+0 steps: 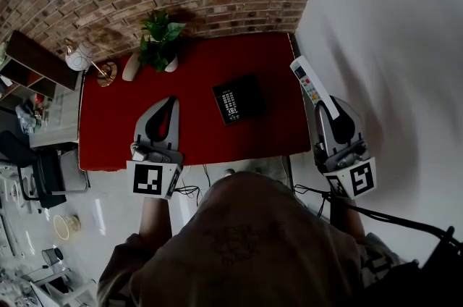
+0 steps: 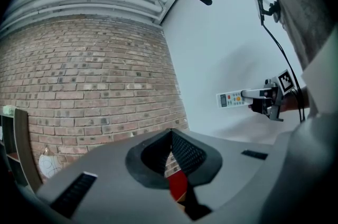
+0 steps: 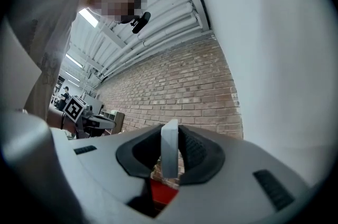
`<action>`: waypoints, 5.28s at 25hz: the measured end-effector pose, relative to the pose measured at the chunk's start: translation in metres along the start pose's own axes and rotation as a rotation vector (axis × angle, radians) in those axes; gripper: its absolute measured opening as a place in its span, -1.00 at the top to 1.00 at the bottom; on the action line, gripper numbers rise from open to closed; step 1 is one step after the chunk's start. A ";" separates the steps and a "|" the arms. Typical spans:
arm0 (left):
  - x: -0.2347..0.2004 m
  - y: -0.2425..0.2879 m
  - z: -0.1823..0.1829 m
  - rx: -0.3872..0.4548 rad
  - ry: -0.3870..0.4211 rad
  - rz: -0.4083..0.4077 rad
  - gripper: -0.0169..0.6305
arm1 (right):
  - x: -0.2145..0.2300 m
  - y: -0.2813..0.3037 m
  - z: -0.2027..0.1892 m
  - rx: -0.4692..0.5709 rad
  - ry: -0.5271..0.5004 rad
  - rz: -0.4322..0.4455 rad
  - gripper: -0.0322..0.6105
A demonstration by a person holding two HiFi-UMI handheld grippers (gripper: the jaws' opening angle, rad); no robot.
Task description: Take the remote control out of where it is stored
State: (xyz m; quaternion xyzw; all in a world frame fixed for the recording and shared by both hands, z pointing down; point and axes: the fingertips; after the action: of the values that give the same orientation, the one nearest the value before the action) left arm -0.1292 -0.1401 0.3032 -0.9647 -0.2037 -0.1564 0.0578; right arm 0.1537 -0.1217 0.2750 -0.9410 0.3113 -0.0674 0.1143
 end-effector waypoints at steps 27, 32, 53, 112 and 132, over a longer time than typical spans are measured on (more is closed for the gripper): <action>0.013 0.000 -0.014 -0.035 -0.024 -0.017 0.91 | 0.093 0.102 -0.191 -0.487 -0.053 -0.017 0.64; 0.013 -0.002 -0.021 -0.054 -0.036 -0.007 0.91 | 0.113 0.107 -0.267 -0.655 -0.068 -0.022 0.64; 0.007 -0.004 -0.054 -0.144 -0.053 0.026 0.91 | 0.141 0.105 -0.453 -1.110 0.063 -0.085 0.64; 0.032 -0.011 -0.047 -0.097 -0.072 -0.043 0.91 | 0.139 0.106 -0.362 -1.018 -0.082 -0.095 0.41; 0.033 0.003 -0.016 -0.006 -0.084 -0.082 0.91 | 0.044 0.115 -0.122 -0.383 -0.178 -0.012 0.41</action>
State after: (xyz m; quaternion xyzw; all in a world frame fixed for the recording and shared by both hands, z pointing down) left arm -0.1040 -0.1337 0.3286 -0.9615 -0.2446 -0.1188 0.0399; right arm 0.0987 -0.2589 0.3655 -0.9496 0.3015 0.0760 -0.0401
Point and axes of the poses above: the fingertips, and each gripper's own axes: y forward along the fingers, x to its right, z out of its top, and after that the axes turned 9 degrees about y, right-handed
